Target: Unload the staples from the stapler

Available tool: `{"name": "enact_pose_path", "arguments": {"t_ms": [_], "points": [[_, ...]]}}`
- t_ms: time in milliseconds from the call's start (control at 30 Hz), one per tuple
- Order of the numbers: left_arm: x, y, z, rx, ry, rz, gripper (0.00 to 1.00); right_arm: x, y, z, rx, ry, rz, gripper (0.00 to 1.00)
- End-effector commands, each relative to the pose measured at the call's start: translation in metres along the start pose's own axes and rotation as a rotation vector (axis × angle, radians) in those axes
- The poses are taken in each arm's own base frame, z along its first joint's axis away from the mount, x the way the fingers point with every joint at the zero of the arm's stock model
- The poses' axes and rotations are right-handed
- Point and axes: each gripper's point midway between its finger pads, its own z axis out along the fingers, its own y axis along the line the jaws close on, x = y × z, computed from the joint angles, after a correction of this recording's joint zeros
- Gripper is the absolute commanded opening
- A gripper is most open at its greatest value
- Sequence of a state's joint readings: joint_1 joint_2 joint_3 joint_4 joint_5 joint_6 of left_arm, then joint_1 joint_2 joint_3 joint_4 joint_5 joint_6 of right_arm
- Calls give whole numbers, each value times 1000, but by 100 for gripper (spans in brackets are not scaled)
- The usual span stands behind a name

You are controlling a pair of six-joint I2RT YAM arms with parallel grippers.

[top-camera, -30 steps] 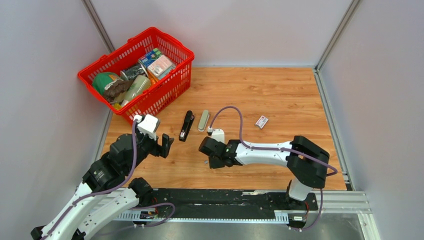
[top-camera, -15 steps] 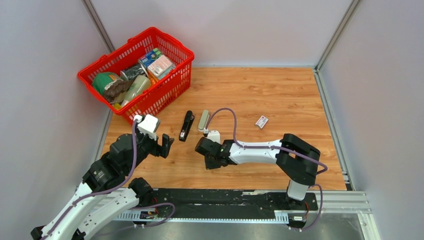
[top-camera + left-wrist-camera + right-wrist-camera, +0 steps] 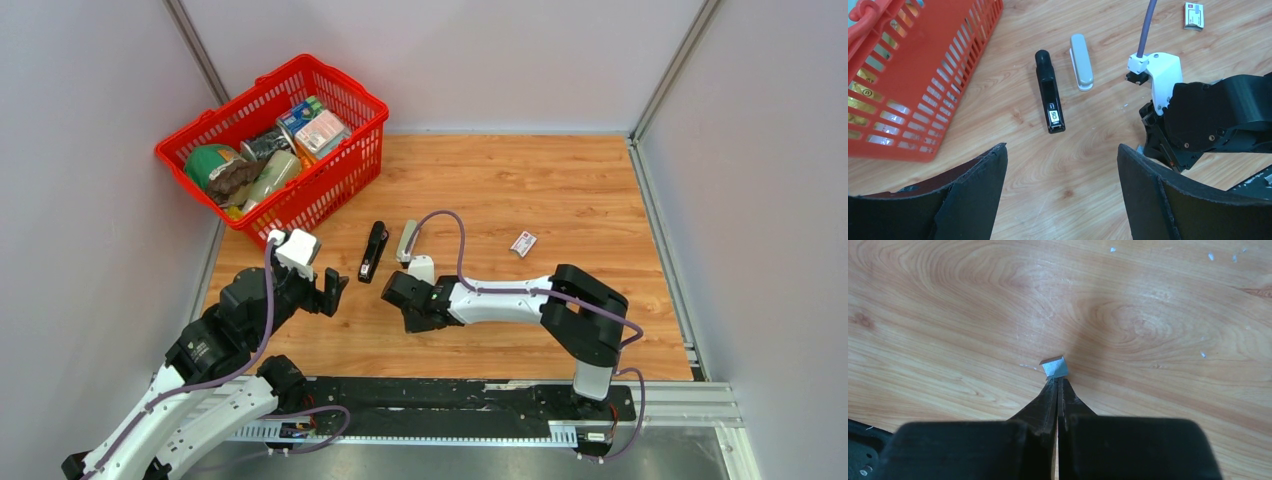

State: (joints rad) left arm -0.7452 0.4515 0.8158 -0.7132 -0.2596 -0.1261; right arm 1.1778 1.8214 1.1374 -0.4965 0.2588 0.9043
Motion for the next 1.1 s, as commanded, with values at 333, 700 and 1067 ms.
{"name": "enact_pose_path", "arguments": {"t_ms": [333, 700, 1067], "points": [[-8, -2, 1, 12, -31, 6, 88, -33, -10, 4, 101, -107, -16, 0], [-7, -2, 1, 12, -29, 4, 88, -53, -13, -1, 143, -173, -26, 0], [-8, -3, -1, 19, -38, -1, 88, -39, 0, -15, 52, -114, 74, 48]]}}
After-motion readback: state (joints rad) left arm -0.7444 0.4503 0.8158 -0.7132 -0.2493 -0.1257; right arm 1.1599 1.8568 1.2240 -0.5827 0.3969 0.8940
